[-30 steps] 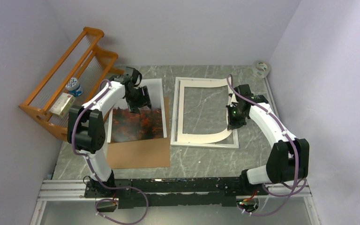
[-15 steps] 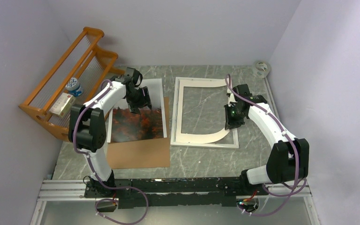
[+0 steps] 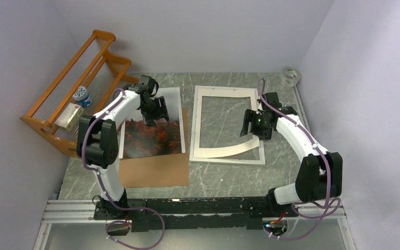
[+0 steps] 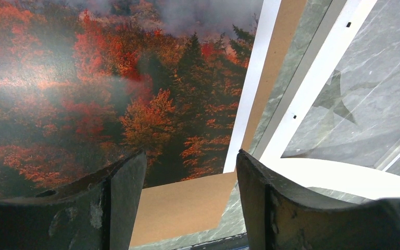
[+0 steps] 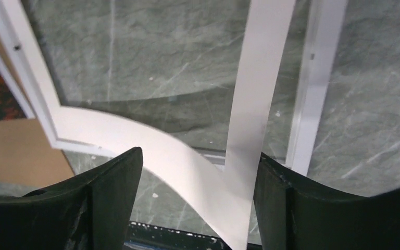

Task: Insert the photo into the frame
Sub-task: Place the photo frame item in the photo frame.

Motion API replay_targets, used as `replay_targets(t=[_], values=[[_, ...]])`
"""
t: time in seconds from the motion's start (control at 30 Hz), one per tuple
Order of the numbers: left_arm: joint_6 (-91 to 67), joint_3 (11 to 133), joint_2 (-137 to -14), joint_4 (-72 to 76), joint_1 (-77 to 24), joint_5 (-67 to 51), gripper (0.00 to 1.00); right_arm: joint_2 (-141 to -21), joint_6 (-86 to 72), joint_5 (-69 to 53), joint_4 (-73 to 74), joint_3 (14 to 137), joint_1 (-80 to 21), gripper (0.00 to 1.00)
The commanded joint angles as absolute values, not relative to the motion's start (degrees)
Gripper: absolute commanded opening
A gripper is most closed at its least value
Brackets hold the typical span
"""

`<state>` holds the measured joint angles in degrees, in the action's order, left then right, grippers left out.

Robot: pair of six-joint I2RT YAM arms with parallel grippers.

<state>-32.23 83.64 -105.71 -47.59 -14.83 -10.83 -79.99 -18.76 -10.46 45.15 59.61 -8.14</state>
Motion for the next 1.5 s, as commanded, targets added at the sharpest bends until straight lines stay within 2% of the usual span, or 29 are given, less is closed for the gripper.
replay_targets(t=[0.0, 0.1, 0.2, 0.37, 0.5, 0.73, 0.87, 1.07, 1.2, 1.47], values=[[-32.0, 83.7, -105.1, -46.6, -15.1, -12.2, 0.69, -81.8, -24.5, -2.8, 43.8, 62.1, -7.8, 0.79], [-31.8, 83.6, -104.8, -46.6, -15.1, -12.3, 0.70, -81.9, -24.9, 4.4, 46.1, 63.1, -7.7, 0.89], [-31.5, 83.7, -104.5, -46.7, -15.1, -12.5, 0.70, -81.8, -24.0, 5.6, 47.0, 63.2, -7.8, 0.99], [-30.9, 83.7, -104.3, -46.7, -15.1, -13.0, 0.70, -80.1, -24.9, 6.0, 46.0, 61.6, -7.8, 0.99], [-30.7, 83.5, -103.8, -46.9, -15.1, -13.2, 0.71, -79.1, -24.5, 0.9, 43.5, 61.4, -7.8, 0.92], [-30.8, 81.4, -101.4, -44.1, -15.1, -18.3, 0.71, -79.5, -29.7, -2.6, 41.1, 59.2, -7.8, 0.61], [-30.6, 79.5, -101.2, -41.5, -15.1, -23.0, 0.71, -80.4, -31.6, -1.1, 38.1, 55.6, -7.7, 0.51], [-31.1, 77.3, -101.9, -38.7, -15.1, -25.7, 0.71, -83.6, -34.4, -0.1, 35.1, 52.7, -7.6, 0.49], [-31.0, 76.8, -101.5, -38.3, -15.1, -22.8, 0.70, -85.3, -35.3, 2.3, 35.4, 52.1, -7.6, 0.53], [-32.1, 77.4, -101.7, -35.6, -15.1, -17.7, 0.70, -85.8, -35.8, 1.5, 31.9, 48.5, -7.1, 0.53]])
